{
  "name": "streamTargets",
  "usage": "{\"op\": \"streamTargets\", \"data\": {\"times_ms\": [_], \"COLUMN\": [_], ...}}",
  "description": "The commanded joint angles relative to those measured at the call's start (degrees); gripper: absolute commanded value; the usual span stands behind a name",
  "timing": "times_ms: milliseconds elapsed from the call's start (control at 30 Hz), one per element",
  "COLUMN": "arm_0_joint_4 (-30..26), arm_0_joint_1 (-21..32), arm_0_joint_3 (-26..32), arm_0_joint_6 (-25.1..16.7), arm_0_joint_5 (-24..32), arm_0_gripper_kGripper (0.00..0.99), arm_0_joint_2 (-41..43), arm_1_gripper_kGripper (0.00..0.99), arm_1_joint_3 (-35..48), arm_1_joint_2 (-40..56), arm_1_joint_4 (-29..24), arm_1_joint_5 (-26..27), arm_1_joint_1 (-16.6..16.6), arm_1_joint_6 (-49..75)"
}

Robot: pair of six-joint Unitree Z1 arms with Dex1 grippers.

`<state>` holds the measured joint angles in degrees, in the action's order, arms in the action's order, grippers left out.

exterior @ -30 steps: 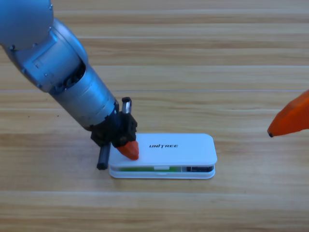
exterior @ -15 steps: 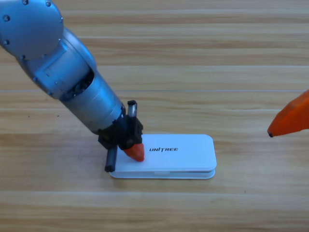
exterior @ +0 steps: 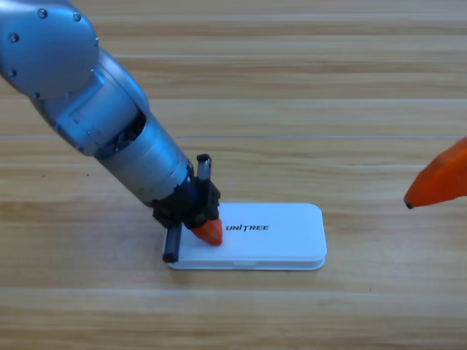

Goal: Clean up eraser and pencils

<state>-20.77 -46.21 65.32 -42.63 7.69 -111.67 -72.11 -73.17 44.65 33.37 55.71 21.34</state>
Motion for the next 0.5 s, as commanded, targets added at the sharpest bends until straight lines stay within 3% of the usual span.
{"op": "streamTargets", "data": {"times_ms": [33, 67, 133, 267, 500], "arm_0_joint_4": [-5.6, -6.39, -7.53, -10.25, -18.08], "arm_0_joint_1": [-1.34, -1.34, -1.25, -1.17, -1.25], "arm_0_joint_3": [0.51, 0.68, 0.51, 1.56, 11.67], "arm_0_joint_6": [1.32, 1.59, 1.85, 3.87, 7.57], "arm_0_joint_5": [-1.27, -1.45, -3.12, -3.47, 11.47], "arm_0_gripper_kGripper": [0.643, 0.865, 0.986, 0.99, 0.99], "arm_0_joint_2": [2.07, 4.18, 9.28, 19.91, 28.79], "arm_1_gripper_kGripper": [0.974, 0.974, 0.974, 0.974, 0.974], "arm_1_joint_3": [0.92, 0.92, 0.92, 0.92, 0.83], "arm_1_joint_2": [-1.54, -1.54, -1.63, -1.89, -2.07], "arm_1_joint_4": [-0.88, -0.88, -0.88, -0.88, -0.88], "arm_1_joint_5": [1.17, 1.17, 1.17, 1.17, 1.17], "arm_1_joint_1": [0.54, 0.54, 0.54, 0.54, 0.54], "arm_1_joint_6": [-0.51, -0.51, -0.51, -0.51, -0.51]}}
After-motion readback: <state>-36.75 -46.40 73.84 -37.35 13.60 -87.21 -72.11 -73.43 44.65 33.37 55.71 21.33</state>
